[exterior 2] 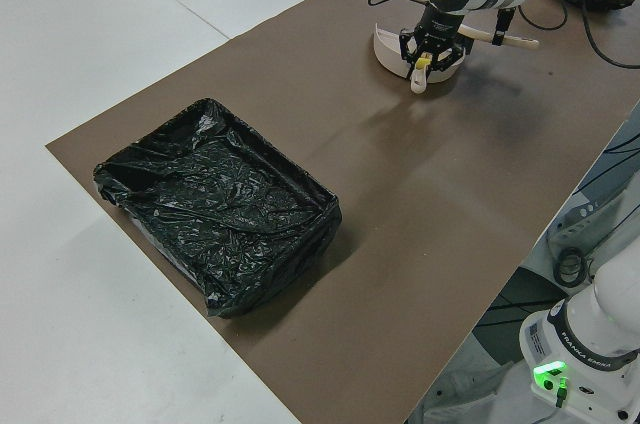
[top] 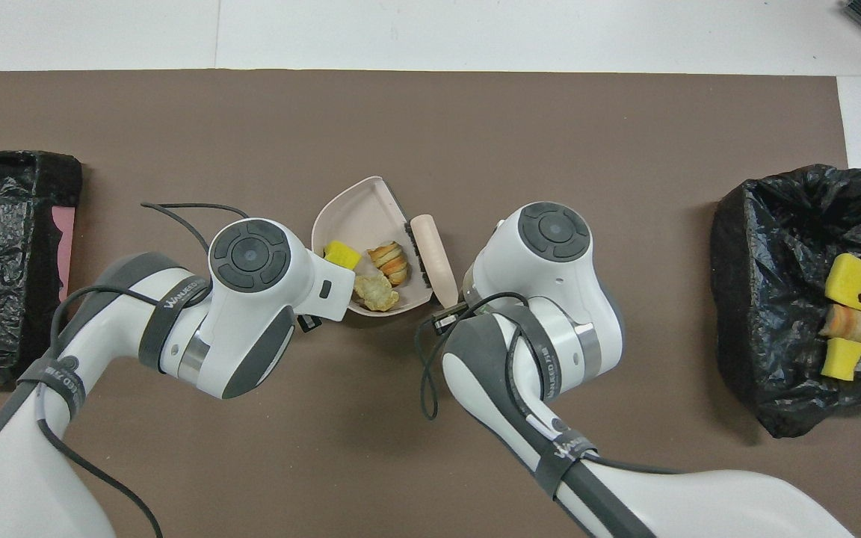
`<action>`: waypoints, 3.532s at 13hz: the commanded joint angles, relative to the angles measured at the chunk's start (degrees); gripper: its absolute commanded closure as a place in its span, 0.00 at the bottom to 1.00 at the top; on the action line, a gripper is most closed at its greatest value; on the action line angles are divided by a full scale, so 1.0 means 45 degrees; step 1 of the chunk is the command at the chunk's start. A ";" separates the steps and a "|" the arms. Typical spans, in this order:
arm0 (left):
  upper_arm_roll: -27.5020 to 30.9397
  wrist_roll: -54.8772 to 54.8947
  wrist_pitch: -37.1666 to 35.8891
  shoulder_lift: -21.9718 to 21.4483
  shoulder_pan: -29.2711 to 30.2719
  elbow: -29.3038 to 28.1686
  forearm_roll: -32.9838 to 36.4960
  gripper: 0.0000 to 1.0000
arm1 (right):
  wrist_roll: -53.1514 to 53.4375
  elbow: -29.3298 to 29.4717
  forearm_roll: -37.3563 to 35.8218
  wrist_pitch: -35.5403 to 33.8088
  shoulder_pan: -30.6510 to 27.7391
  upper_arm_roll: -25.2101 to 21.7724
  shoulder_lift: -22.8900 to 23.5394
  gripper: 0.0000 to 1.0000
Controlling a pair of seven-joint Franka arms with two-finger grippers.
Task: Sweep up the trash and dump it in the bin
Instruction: 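Carry the dustpan with the left gripper while the right gripper drops the brush, then tip the dustpan into the black bin with the left gripper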
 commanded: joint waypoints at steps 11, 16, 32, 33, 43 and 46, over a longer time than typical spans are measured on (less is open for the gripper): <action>-0.0006 0.6764 -0.1112 -0.2799 0.6442 -0.0143 0.0195 1.00 | 0.6194 -0.0862 -0.1273 -0.1421 0.2021 0.0095 -0.1149 1.00; -0.0006 0.8777 0.0059 -0.2604 0.9899 0.0267 0.0117 1.00 | 0.8887 -0.0961 -0.1331 -0.1323 0.4443 0.0115 -0.1131 1.00; -0.0025 1.1006 0.0748 -0.0943 1.1821 0.4035 0.9917 1.00 | 0.9248 0.0677 -0.2656 -0.2335 0.3104 -0.0003 -0.1753 0.00; -0.0045 1.1006 0.0396 -0.0982 1.1666 0.4250 1.0211 1.00 | 0.8937 0.1027 -0.2776 -0.2840 0.2675 0.0017 -0.1832 0.00; -0.0202 1.0166 -0.3588 -0.1764 0.9050 0.4565 0.8919 1.00 | 0.1383 0.3512 -0.3187 -0.5501 -0.2149 -0.0061 -0.2203 0.00; -0.0221 0.9760 -0.4059 -0.1764 0.8483 0.4254 0.6024 1.00 | 0.0069 0.3492 -0.3613 -0.5579 -0.3379 -0.0081 -0.2592 0.00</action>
